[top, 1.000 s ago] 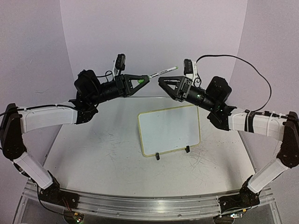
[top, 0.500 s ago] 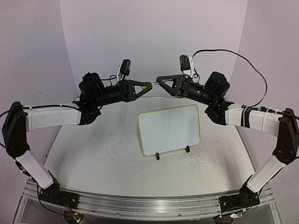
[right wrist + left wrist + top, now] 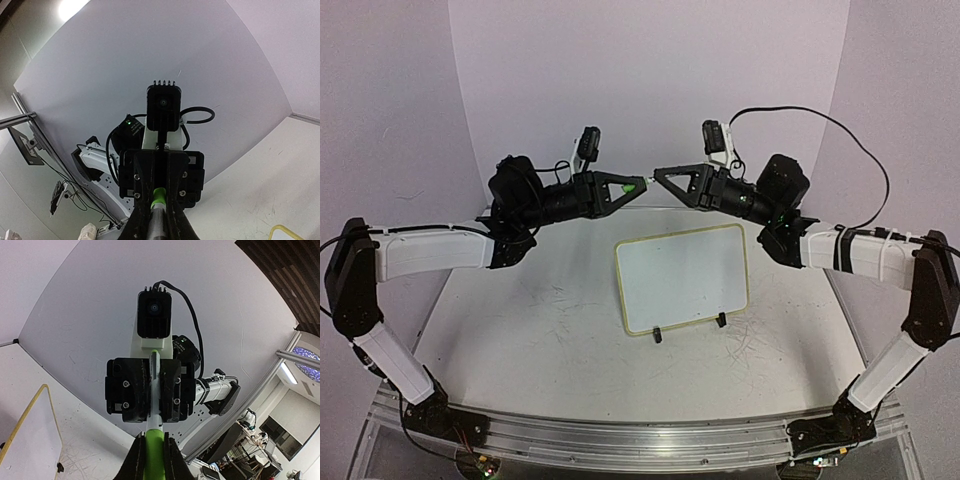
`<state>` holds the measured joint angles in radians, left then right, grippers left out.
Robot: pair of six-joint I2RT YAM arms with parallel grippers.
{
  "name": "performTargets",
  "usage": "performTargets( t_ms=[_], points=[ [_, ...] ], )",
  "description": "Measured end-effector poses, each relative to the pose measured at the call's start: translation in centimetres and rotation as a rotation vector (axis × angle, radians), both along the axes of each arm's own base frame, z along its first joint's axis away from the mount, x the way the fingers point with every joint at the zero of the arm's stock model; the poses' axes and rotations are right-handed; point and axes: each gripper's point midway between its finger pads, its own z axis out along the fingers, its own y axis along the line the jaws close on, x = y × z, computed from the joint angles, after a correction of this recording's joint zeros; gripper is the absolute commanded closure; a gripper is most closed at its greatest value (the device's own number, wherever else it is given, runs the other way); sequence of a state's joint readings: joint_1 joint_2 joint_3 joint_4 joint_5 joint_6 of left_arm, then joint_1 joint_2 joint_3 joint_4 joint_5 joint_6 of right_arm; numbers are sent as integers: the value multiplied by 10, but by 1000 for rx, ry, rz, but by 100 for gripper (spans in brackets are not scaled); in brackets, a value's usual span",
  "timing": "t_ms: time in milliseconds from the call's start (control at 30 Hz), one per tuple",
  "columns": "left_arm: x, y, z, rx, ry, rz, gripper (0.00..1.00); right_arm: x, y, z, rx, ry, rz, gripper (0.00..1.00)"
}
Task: Write a sentence on the whiteboard
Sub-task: Open the pen cap from the whiteboard marker.
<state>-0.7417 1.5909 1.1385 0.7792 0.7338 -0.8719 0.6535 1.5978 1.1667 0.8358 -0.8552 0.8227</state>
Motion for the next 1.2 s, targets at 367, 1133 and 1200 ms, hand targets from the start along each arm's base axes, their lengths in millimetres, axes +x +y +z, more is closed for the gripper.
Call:
performTargets(
  t_ms=[367,1133,1200],
  points=[
    [-2,-1,0,2,-1,-7,100,0,-3,0,-4,7,19,76],
    [-3,-5,-15,37,26,-41,100,16,-27,-20,-113,80,77,59],
    [-2,-7,-20,45,40,-50,100,15,-26,-25,-131,85,86,67]
  ],
)
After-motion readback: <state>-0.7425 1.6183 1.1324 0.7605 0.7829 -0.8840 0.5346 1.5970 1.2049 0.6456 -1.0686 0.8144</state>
